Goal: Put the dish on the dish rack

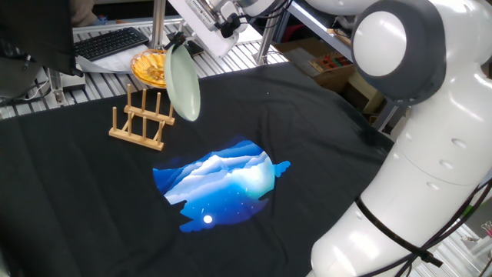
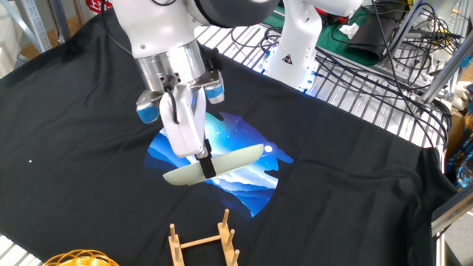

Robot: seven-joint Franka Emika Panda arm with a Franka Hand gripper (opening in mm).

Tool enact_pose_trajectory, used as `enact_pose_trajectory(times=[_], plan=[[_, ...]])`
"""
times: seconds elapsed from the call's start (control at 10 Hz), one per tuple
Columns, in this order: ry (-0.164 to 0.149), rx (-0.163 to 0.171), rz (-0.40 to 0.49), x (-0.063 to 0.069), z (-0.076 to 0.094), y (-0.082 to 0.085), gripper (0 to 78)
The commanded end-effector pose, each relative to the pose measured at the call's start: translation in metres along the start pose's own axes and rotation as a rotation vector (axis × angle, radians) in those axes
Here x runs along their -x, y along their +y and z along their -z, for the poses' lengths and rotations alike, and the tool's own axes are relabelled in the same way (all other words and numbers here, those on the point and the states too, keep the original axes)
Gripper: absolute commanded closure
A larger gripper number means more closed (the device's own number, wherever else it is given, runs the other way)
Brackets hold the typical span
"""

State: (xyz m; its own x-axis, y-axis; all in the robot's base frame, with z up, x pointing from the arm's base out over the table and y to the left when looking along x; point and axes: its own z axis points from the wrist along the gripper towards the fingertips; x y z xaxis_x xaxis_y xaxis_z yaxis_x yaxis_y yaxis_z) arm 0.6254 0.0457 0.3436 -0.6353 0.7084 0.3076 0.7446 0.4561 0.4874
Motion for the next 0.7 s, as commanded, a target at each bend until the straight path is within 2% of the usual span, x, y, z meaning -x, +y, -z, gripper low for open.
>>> enact_pose_trajectory(times=[0.1, 0.2, 0.4, 0.5, 0.6, 0.7], plan=[[0.034, 0.130, -0.068, 0.008, 0.003, 0.008, 76.4], [0.037, 0.143, -0.072, 0.008, 0.003, 0.008, 76.4], [0.030, 0.150, -0.062, 0.009, 0.004, 0.009, 76.4], [0.014, 0.169, -0.041, 0.013, 0.006, 0.012, 76.4], [0.019, 0.196, -0.040, 0.016, 0.008, 0.014, 76.4], [0.018, 0.209, -0.042, 0.018, 0.009, 0.016, 76.4]])
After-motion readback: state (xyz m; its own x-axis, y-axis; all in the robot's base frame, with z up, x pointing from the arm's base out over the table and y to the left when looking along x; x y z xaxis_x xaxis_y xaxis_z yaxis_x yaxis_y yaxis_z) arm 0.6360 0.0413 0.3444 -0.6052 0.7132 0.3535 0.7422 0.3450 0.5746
